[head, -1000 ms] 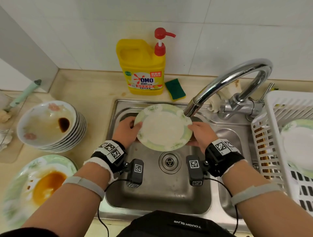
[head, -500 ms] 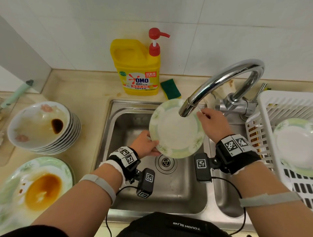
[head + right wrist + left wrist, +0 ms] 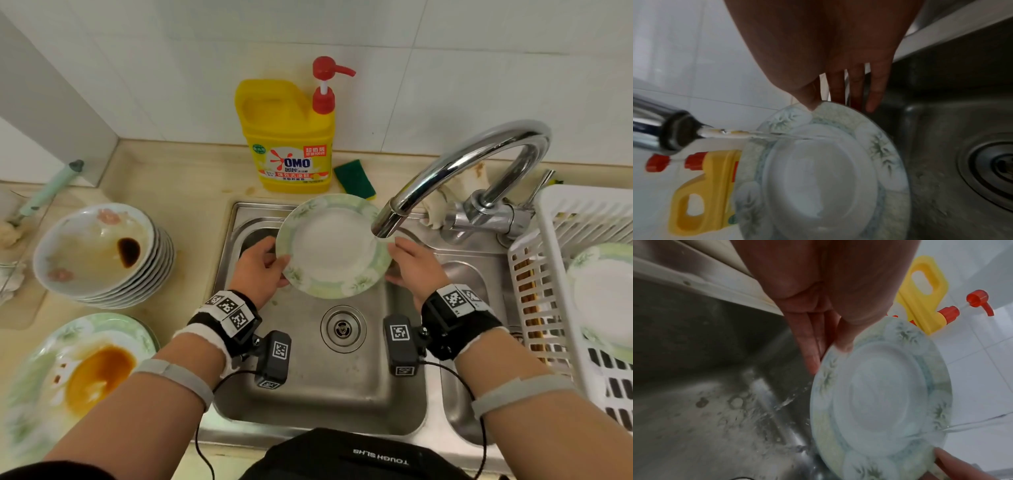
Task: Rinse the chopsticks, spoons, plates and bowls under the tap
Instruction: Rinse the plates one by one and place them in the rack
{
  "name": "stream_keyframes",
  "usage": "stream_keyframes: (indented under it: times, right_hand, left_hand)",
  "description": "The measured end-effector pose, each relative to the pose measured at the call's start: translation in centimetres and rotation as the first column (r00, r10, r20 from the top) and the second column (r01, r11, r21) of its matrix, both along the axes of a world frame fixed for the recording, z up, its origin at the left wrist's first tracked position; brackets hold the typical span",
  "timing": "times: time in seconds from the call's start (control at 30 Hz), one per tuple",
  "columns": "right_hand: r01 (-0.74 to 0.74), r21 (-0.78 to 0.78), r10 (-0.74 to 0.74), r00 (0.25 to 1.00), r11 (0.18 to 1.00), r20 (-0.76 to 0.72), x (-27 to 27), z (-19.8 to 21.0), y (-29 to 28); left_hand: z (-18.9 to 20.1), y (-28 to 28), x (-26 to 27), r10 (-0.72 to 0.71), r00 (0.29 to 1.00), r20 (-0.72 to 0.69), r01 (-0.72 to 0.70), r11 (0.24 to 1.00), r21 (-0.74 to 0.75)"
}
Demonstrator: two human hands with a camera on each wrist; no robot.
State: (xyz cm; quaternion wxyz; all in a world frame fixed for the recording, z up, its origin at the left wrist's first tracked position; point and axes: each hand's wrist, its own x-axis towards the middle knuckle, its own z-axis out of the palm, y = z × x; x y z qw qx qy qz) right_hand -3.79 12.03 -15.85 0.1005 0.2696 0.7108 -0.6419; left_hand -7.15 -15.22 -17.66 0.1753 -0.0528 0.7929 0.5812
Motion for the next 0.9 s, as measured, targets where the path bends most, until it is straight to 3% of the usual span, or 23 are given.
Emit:
stream_keyframes:
  times: [0.1,0.23,0.37,0.5,0.63,0.77,0.9]
  right_hand:
    - [0.038,-0.051,-0.026,0.975,0.998,0.222,0.4,-0.6,-0.7]
    - [0.154,-0.369,-0.001,0.924,0.917,0.382,0.5,-0.9,-1.0]
    - [0.29,-0.492,-0.083,0.913,0.821,0.399,0.2,-1.1,-1.3]
    - [0.429,-0.61,-0.192,0.889,0.666,0.416,0.3,-1.6,-1.3]
    - [0.352,-0.565,-0.141,0.913,0.746,0.383,0.9,-2.4,-1.4]
    - [0.212,-0.486,-0.064,0.951,0.848,0.304,1.1,-2.8,-0.7]
    - [0.07,-0.422,0.013,0.981,0.904,0.191,1.2,-1.8,0.1]
  left_hand:
    - [-0.2,-1.0,-0.2,-0.052,0.996,-0.069,0.044,0.992,-0.118]
    - [-0.2,-1.5,0.0,-0.102,0.979,-0.176,0.055,0.966,-0.254]
    - [0.0,-1.3,0.8,-0.111,0.968,-0.226,0.071,0.981,-0.18]
    - [-1.3,-1.7,1.1,-0.063,0.986,-0.157,0.051,0.995,-0.085]
    - [-2.1,-1.8,1.2,-0.007,0.994,-0.111,0.005,1.0,-0.019]
    - [-2.1,-1.9,0.8,-0.061,0.996,-0.059,0.063,0.998,0.026]
    - [-1.3,-1.3,0.6,0.032,0.967,0.255,-0.1,0.96,0.26]
